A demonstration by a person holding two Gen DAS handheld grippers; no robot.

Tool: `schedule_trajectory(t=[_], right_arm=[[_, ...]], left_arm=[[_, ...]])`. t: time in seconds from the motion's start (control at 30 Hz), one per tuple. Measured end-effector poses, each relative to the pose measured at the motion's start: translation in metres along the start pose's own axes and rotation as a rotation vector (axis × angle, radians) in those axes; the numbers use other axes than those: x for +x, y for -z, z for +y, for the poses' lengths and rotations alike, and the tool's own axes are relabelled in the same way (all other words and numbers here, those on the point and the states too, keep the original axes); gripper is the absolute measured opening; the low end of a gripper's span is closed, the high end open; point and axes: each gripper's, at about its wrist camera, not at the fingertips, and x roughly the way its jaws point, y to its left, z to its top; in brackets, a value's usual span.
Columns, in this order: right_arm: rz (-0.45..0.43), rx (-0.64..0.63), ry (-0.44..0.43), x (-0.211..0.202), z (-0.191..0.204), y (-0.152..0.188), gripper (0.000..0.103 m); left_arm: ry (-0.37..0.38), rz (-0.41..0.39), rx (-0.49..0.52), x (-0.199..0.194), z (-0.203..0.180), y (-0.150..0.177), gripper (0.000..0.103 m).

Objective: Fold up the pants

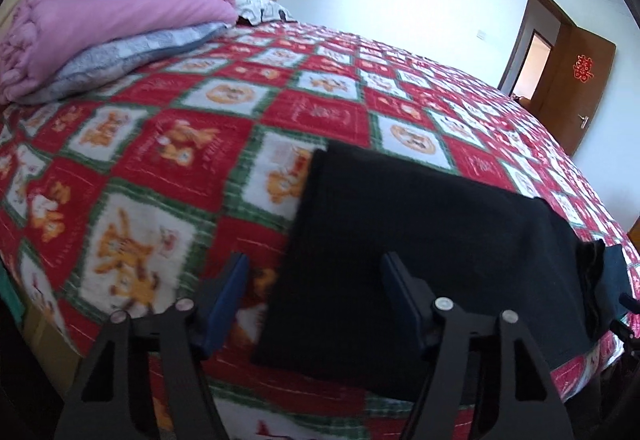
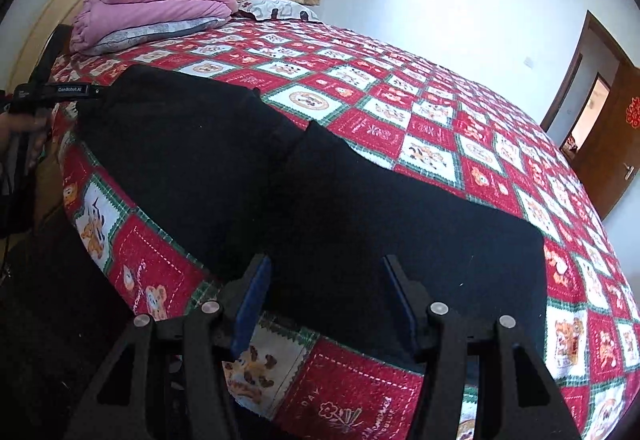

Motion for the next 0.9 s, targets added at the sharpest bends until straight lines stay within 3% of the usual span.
schedule_trajectory(t=[0.1, 0.33, 0.4, 0.6, 0.77, 0.9], right_arm=[[0.006, 0.014, -0.003, 0.002, -0.001, 0.002, 0.058], [0.007, 0.032, -0.002, 0.004, -0.005, 0.003, 0.058], [0.003, 0.04, 0.002, 0.003, -0.007, 0.003, 0.058], [-0.014, 0.101, 0.016, -0.002, -0.021, 0.0, 0.058], [-0.004, 0.142, 0.021, -0.001, -0.03, 0.001, 0.058], [-0.002, 0.155, 0.026, -0.001, -0.032, 0.002, 0.058]], left_arm=[[0.004, 0.002, -0.019, 0.0, 0.003, 0.0, 0.07], [0.022, 0.03, 0.02, -0.013, -0.007, -0.003, 0.021], [0.03, 0.03, 0.029, -0.018, -0.007, -0.005, 0.013], [0.08, -0.006, 0.051, -0.039, -0.012, -0.012, 0.012], [0.05, 0.002, 0.07, -0.034, -0.012, -0.011, 0.012], [0.065, 0.02, 0.02, -0.029, -0.002, -0.009, 0.013]])
